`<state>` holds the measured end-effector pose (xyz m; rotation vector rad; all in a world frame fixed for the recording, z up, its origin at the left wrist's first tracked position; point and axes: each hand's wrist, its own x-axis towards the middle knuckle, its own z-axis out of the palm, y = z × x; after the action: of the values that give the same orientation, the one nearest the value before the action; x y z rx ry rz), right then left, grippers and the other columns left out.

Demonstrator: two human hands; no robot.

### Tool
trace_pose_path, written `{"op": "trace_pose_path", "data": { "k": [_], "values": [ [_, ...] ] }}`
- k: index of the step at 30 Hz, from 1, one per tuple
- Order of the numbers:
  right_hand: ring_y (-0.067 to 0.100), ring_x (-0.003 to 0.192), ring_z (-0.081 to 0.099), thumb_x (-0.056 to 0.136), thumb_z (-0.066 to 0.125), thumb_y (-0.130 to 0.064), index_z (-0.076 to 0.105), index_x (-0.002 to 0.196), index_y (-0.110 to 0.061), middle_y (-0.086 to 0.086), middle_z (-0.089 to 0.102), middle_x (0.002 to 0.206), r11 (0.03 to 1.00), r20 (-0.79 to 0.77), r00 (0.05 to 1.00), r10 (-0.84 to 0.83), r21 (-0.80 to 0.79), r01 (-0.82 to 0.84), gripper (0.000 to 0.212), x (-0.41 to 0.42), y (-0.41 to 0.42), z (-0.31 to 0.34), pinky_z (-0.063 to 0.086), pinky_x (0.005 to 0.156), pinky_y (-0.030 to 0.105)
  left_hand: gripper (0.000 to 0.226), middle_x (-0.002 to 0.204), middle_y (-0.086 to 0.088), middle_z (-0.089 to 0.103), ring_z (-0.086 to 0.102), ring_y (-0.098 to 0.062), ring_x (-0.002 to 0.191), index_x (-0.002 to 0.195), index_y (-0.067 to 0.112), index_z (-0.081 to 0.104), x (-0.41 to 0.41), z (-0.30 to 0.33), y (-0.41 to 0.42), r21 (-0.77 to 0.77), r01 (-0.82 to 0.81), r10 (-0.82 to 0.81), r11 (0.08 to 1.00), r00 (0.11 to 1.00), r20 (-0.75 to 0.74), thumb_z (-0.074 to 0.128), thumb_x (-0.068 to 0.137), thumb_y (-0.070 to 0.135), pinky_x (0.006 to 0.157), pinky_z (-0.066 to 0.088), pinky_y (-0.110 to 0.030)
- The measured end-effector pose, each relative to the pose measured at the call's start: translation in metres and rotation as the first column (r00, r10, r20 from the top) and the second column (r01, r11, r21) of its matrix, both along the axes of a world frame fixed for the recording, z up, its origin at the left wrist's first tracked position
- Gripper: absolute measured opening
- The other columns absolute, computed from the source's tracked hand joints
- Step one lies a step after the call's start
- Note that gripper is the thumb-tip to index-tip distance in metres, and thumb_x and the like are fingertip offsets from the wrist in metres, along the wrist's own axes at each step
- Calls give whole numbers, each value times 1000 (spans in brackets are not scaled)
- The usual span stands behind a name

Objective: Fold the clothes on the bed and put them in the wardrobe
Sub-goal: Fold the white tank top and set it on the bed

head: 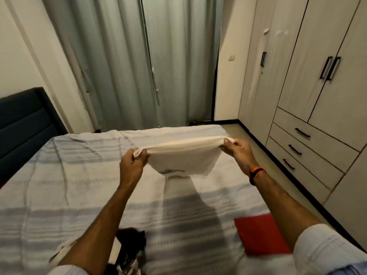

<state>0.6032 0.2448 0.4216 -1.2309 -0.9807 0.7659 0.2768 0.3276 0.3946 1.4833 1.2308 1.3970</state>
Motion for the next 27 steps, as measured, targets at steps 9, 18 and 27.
{"op": "trace_pose_path", "data": {
  "k": [9,18,27],
  "values": [
    [25,86,67,94,62,-6,70,89,-4,17,70,94,921,33,999,-18,-388,29,10,-28,-113,-145,58,83,34,14,73,-6,69,66,-28,69,83,15,64,-38,-136,-127,-348,32,-124,937,962,-243,65,94,24,62,53,-40],
    [25,81,66,87,71,-19,73,77,-22,10,73,82,818,180,984,-3,-566,106,10,-46,-197,-199,54,77,47,14,80,-4,69,65,-21,74,88,16,67,-60,-182,-202,-453,53,-277,890,852,-445,66,91,30,68,51,-36],
    [28,85,70,91,65,-24,69,77,-21,9,74,87,780,287,945,158,-623,59,15,-52,-288,-228,57,84,50,21,75,0,60,55,-19,77,75,17,57,-64,-205,-307,-479,-35,-294,877,749,-594,66,92,25,62,30,-29]
  ]
}}
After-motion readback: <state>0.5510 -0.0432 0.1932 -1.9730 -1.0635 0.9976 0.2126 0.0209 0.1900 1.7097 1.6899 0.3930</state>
